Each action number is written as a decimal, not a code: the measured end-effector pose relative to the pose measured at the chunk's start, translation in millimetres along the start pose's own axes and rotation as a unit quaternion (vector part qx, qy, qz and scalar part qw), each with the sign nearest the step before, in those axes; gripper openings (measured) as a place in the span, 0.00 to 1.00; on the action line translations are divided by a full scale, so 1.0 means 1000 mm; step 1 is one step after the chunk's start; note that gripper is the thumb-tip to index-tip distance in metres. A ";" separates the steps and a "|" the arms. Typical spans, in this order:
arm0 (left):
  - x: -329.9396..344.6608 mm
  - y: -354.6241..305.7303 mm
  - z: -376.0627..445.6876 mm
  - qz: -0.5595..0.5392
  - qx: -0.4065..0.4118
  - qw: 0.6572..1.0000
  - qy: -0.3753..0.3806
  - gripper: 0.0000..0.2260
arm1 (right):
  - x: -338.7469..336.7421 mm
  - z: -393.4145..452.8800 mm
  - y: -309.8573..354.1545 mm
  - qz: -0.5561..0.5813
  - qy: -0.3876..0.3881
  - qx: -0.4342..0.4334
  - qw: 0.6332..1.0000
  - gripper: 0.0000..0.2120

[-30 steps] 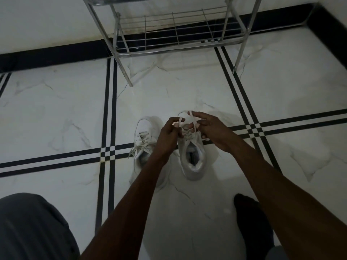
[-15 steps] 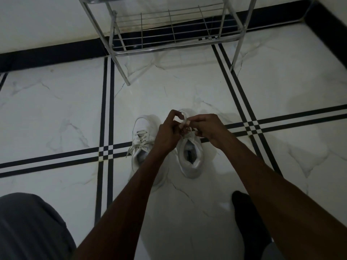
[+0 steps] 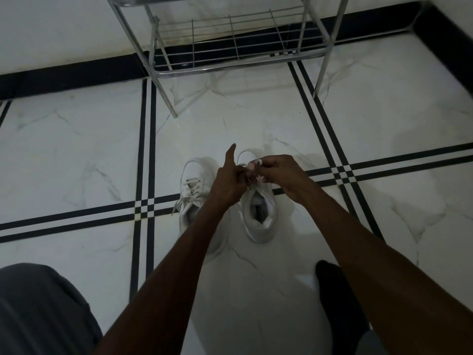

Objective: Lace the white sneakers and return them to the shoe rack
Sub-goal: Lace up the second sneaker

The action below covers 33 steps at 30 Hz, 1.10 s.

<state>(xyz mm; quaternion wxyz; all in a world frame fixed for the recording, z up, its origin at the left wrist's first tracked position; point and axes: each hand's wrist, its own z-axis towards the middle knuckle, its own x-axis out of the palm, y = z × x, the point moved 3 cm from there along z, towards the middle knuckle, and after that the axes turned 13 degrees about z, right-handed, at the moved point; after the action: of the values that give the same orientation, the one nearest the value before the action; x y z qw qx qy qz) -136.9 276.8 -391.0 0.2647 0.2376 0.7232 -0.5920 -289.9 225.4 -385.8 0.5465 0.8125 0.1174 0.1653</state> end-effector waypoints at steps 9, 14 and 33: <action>0.002 0.018 -0.003 -0.197 -0.117 0.973 -0.009 0.17 | -0.003 -0.001 -0.002 -0.050 0.010 -0.043 0.998 0.09; 0.005 0.020 0.003 -0.174 -0.112 0.978 -0.023 0.13 | -0.005 0.009 0.014 -0.334 0.018 -0.119 0.935 0.07; -0.017 0.026 -0.014 0.230 0.004 0.969 -0.093 0.08 | -0.051 -0.020 -0.010 0.000 -0.153 0.062 0.986 0.17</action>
<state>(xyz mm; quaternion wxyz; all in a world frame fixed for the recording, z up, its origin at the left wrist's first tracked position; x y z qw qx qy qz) -108.8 294.5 -396.3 0.4590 0.3420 0.6191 -0.5377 -344.8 227.0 -395.4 0.5065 0.8606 0.0431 0.0317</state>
